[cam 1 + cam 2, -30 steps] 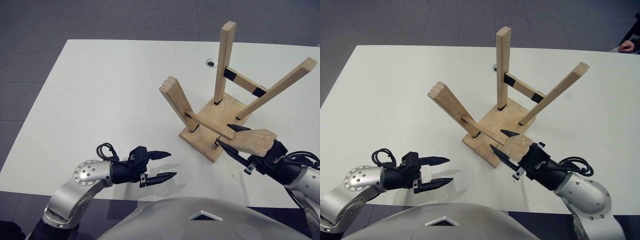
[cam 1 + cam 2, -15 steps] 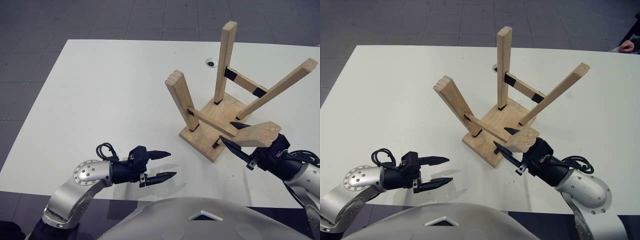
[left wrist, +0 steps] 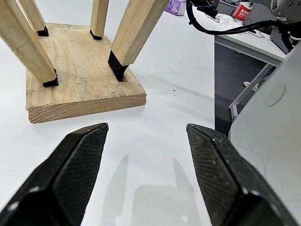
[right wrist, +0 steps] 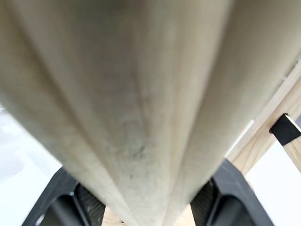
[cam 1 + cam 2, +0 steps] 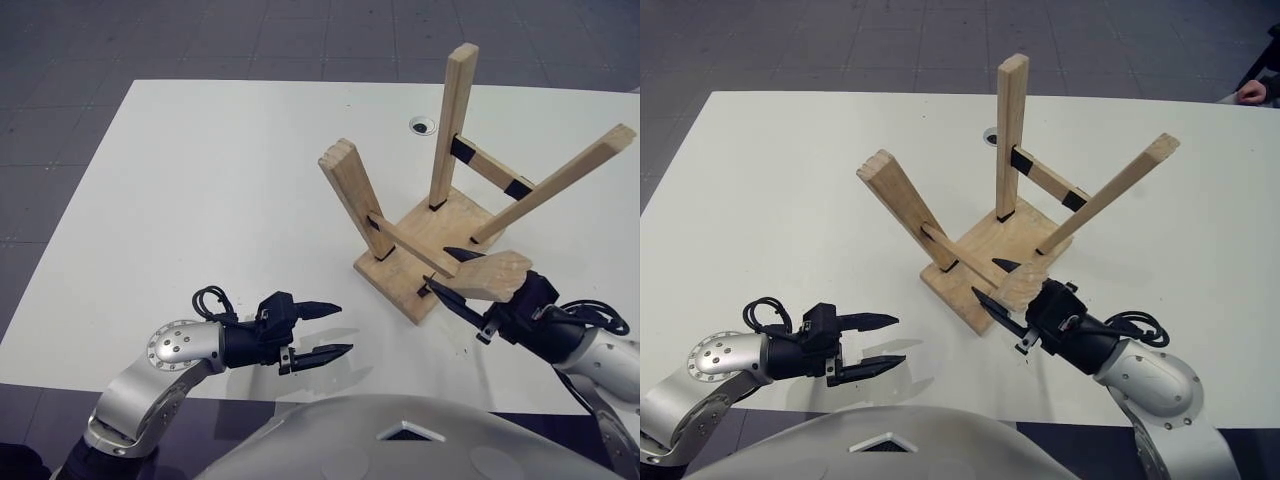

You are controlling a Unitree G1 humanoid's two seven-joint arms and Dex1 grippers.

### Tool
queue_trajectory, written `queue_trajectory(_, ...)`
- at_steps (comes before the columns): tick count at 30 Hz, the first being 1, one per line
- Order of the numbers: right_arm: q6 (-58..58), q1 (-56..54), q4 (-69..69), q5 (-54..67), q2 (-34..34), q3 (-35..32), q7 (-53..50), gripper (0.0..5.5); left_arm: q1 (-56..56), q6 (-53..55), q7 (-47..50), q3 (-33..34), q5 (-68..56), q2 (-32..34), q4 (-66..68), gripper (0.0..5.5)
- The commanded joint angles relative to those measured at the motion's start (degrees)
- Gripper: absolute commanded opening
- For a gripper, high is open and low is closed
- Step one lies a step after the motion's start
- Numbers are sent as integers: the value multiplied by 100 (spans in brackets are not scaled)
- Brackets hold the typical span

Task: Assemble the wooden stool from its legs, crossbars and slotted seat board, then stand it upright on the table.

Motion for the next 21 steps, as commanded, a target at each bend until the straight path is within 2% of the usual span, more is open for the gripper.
queue_trajectory(1, 445, 242, 512, -88, -110, 363, 112, 203, -3, 58, 46, 34, 20, 55, -22, 308)
queue_trajectory(11, 476, 151, 448, 20, -85, 245, 27, 203, -22, 68, 49, 32, 20, 48, -11, 308)
queue_trajectory(21, 626, 86, 199, 342, -259, -343, 76, 203, -7, 59, 55, 23, 26, 37, -8, 308)
